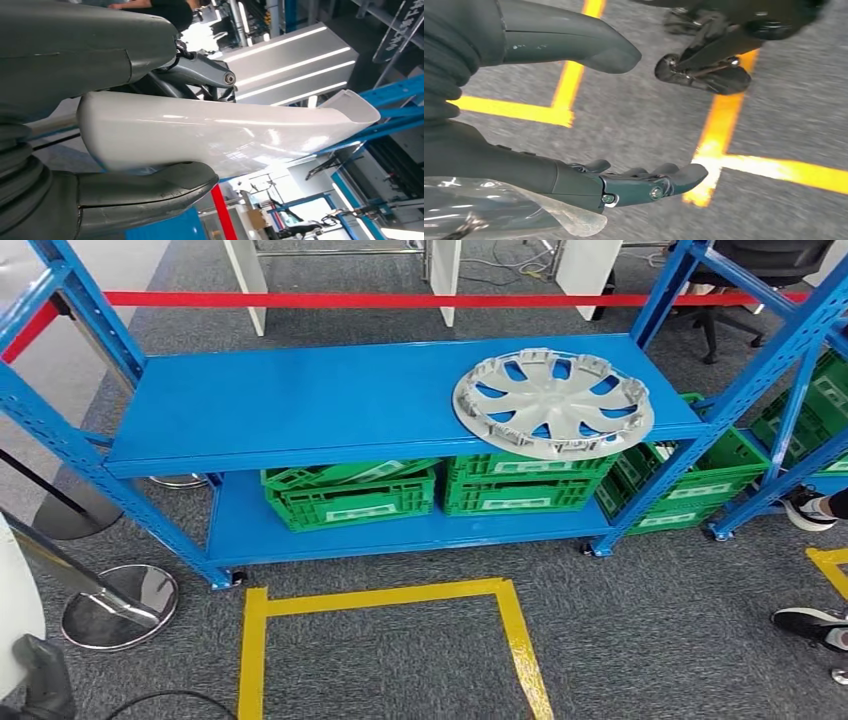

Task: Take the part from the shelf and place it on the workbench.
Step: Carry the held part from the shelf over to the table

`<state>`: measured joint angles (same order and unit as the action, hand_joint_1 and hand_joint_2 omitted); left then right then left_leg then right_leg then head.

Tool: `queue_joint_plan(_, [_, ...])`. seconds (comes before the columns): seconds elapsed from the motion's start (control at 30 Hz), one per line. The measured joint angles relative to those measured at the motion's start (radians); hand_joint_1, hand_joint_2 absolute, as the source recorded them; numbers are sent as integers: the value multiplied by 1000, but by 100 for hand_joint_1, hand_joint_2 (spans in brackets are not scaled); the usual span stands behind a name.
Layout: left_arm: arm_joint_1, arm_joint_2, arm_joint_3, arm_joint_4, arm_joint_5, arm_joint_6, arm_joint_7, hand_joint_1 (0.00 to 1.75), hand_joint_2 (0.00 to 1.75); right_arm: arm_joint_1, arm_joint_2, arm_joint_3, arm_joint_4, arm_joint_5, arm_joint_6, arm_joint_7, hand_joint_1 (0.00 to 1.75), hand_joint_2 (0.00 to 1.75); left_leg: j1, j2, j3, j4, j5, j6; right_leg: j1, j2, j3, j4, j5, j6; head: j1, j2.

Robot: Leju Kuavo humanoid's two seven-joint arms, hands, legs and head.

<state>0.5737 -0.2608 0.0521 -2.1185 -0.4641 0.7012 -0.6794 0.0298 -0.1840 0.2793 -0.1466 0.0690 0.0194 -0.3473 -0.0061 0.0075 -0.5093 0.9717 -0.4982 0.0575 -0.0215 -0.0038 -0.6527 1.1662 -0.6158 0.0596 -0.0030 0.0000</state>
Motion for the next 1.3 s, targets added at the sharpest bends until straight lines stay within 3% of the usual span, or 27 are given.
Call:
queue_joint_plan(0.03, [2,-3,3,0,1,0,0,175,175,0,-1,0,1,5,4,12,0,175,-4,1,-15,2,12,3,1,0,-6,59,-27,0,2,0])
queue_joint_plan(0.07, [3,-6,5,0,1,0,0,175,175,0,-2,0,1,10,4,22,0,175,-9,2,-31,4,23,4,2,0,-4,101,-29,-1,3,0])
queue_joint_plan(0.1, [5,-9,7,-2,2,0,0,175,175,1,-3,1,2,16,0,26,0,175,-13,3,-48,8,34,6,4,0,12,113,-7,-4,3,0])
queue_joint_plan(0.13, [6,-11,9,-3,3,0,0,175,175,2,-4,3,2,25,-5,25,0,175,-16,3,-65,13,44,6,7,0,46,89,27,-8,3,0])
queue_joint_plan(0.17, [9,-13,10,-6,5,0,0,175,175,2,-5,6,2,34,-10,19,0,175,-18,2,-81,18,54,5,10,3,96,34,55,-15,4,0])
queue_joint_plan(0.2, [11,-15,12,-9,5,0,0,175,175,1,-9,10,2,44,-13,12,0,175,-21,0,-93,22,62,3,14,9,160,-46,63,-24,4,0])
queue_joint_plan(0.23, [13,-16,13,-12,5,0,0,175,175,0,-12,15,2,52,-12,4,0,175,-24,-2,-102,26,72,1,16,16,218,-131,54,-31,3,0])
queue_joint_plan(0.3, [16,-18,14,-17,0,0,0,175,175,2,-20,25,2,64,-7,-10,0,175,-25,-7,-111,28,93,-7,20,23,276,-235,26,-39,3,0])
queue_joint_plan(0.37, [22,-20,15,-22,-8,0,0,175,175,7,-22,35,2,72,-3,-21,0,175,-25,-15,-120,28,105,-16,18,10,264,-248,36,-43,3,0])
queue_joint_plan(0.4, [26,-21,16,-25,-12,0,0,175,175,9,-23,39,3,75,-1,-26,0,175,-24,-18,-127,39,87,-23,15,1,254,-249,45,-47,2,0])
queue_joint_plan(0.47, [31,-23,17,-28,-21,0,0,175,175,11,-24,47,4,80,1,-32,0,175,-14,-19,-147,118,-9,-41,10,-19,232,-249,66,-53,-4,0])
queue_joint_plan(0.5, [32,-23,18,-29,-27,0,0,175,175,12,-25,50,4,83,1,-34,0,175,-7,-18,-158,182,-64,-50,9,-27,219,-247,75,-55,-8,0])
queue_joint_plan(0.53, [32,-23,18,-29,-33,0,0,175,175,12,-25,54,4,87,1,-35,0,175,1,-17,-166,248,-101,-59,8,-38,206,-242,83,-54,-10,0])
queue_joint_plan(0.57, [32,-23,18,-29,-39,0,0,175,175,12,-25,58,4,91,2,-35,0,175,8,-17,-167,299,-112,-67,7,-48,192,-235,90,-53,-9,0])
queue_joint_plan(0.6, [32,-23,18,-29,-45,0,0,175,175,12,-25,62,4,96,2,-35,0,175,15,-15,-156,321,-98,-74,5,-59,179,-225,95,-49,-10,0])
queue_joint_plan(0.67, [32,-23,19,-29,-56,0,0,175,175,11,-25,70,4,104,2,-35,0,175,28,-1,-91,261,-40,-89,-2,-79,152,-202,101,-40,-10,0])
queue_joint_plan(0.73, [31,-24,19,-31,-65,0,0,175,175,12,-29,76,4,109,1,-35,0,175,30,35,-7,133,-20,-96,-5,-97,128,-178,105,-28,-13,0])
queue_joint_plan(0.8, [31,-25,20,-34,-73,0,0,175,175,12,-32,83,5,113,1,-36,0,175,24,53,24,64,-33,-87,-4,-112,115,-167,113,-12,-14,0])
queue_joint_plan(0.87, [32,-27,21,-38,-77,0,0,175,175,11,-34,87,6,117,-1,-36,0,175,22,36,15,49,-36,-69,-6,-121,104,-163,118,1,-13,0])
queue_joint_plan(0.93, [31,-30,22,-40,-79,0,0,175,175,10,-35,91,6,118,-1,-36,0,175,23,18,4,36,-31,-47,-10,-81,79,-127,81,7,-10,0])
queue_joint_plan(1.0, [31,-31,23,-42,-79,0,0,175,175,12,-35,95,7,118,-1,-37,0,175,18,1,-12,32,-17,-27,-8,-23,35,-15,5,5,-3,0])
queue_joint_plan(1.07, [31,-32,25,-42,-79,0,0,175,175,15,-35,97,8,118,-1,-36,0,175,6,-20,-30,34,-3,-16,0,-2,1,97,-43,-4,2,0])
queue_joint_plan(1.1, [31,-32,25,-42,-79,0,0,175,175,17,-35,98,8,118,-1,-36,0,175,1,-32,-37,35,4,-13,4,1,6,108,-41,-11,3,0])
queue_joint_plan(1.13, [31,-32,26,-42,-79,0,0,175,175,18,-35,99,8,118,-1,-36,0,175,-4,-45,-43,36,10,-12,9,5,31,76,-21,-19,3,0])
queue_joint_plan(1.17, [31,-33,26,-42,-79,0,0,175,175,19,-35,100,8,118,-1,-36,0,175,-8,-58,-48,37,15,-11,12,16,73,9,11,-28,3,0])
queue_joint_plan(1.23, [30,-33,27,-43,-79,0,0,175,175,19,-36,102,9,118,-1,-36,0,175,-13,-81,-59,42,26,-14,15,63,152,-126,51,-42,2,0])
queue_joint_plan(1.3, [30,-34,27,-44,-79,0,0,175,175,20,-37,102,9,118,-2,-37,0,175,-11,-103,-74,47,39,-21,16,91,179,-177,56,-45,2,0])
